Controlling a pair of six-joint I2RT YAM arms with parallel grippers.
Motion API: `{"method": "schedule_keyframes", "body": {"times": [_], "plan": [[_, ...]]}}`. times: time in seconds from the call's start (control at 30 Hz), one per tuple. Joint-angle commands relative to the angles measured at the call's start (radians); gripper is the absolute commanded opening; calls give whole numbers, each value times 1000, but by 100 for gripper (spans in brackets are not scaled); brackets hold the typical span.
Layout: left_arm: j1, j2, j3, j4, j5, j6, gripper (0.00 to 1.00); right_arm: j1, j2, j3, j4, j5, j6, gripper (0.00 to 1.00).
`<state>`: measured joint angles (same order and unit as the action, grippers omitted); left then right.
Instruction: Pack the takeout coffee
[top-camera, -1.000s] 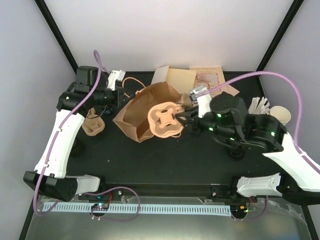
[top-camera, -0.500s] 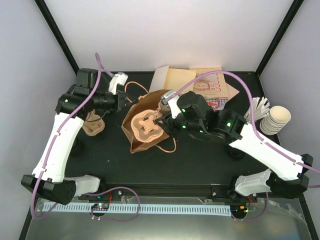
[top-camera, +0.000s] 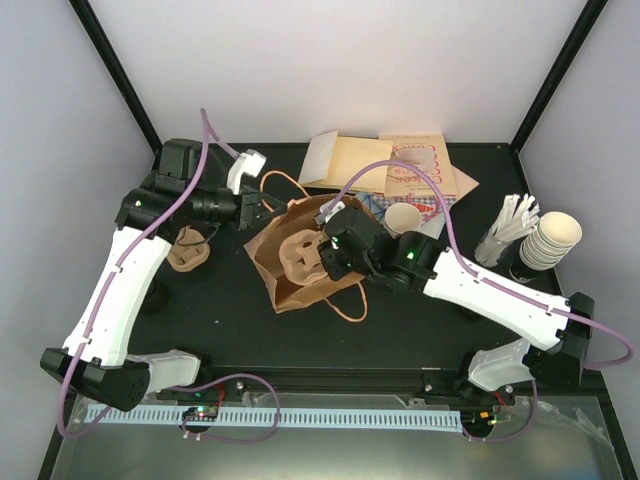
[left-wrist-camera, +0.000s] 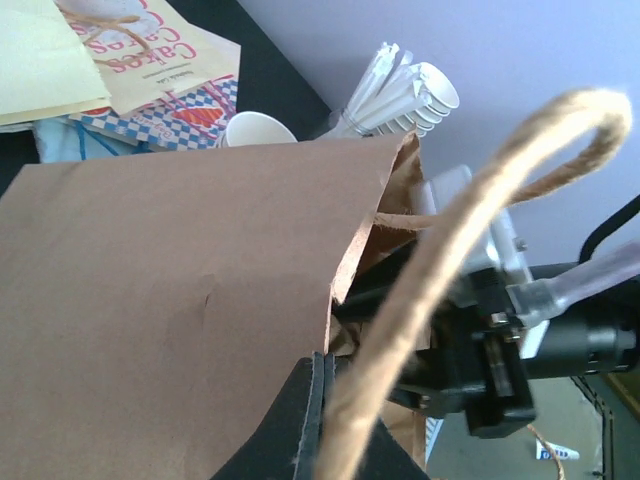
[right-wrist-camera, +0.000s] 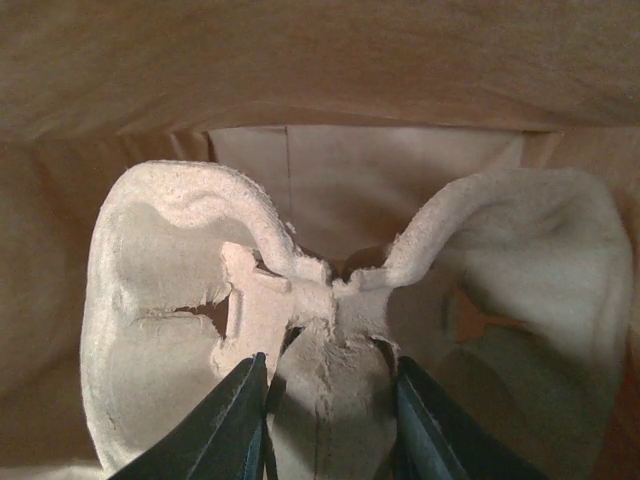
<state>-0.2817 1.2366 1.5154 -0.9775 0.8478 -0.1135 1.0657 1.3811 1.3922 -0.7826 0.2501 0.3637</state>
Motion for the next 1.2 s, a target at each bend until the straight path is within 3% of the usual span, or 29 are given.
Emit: {"method": "schedule_keyframes", "body": {"times": [0.0,0.37,0.63,0.9,1.17], "plan": [[-24,-27,-23,66,50,-39,2,22,-7,-48,154,129,-12,34],[-56,-53,-75,207,27,-177,2,63,-5,-200,360,173,-34,32],[-88,-42,-80,244,33,-204,2,64,45,-241,348,164,-13,32],[-147,-21,-81,242,29,-203,1,59,137,-154,257,184,-16,32],[-154,-35,-90,250,49,-249,2,39,156,-188,322,174,-1,32]]}}
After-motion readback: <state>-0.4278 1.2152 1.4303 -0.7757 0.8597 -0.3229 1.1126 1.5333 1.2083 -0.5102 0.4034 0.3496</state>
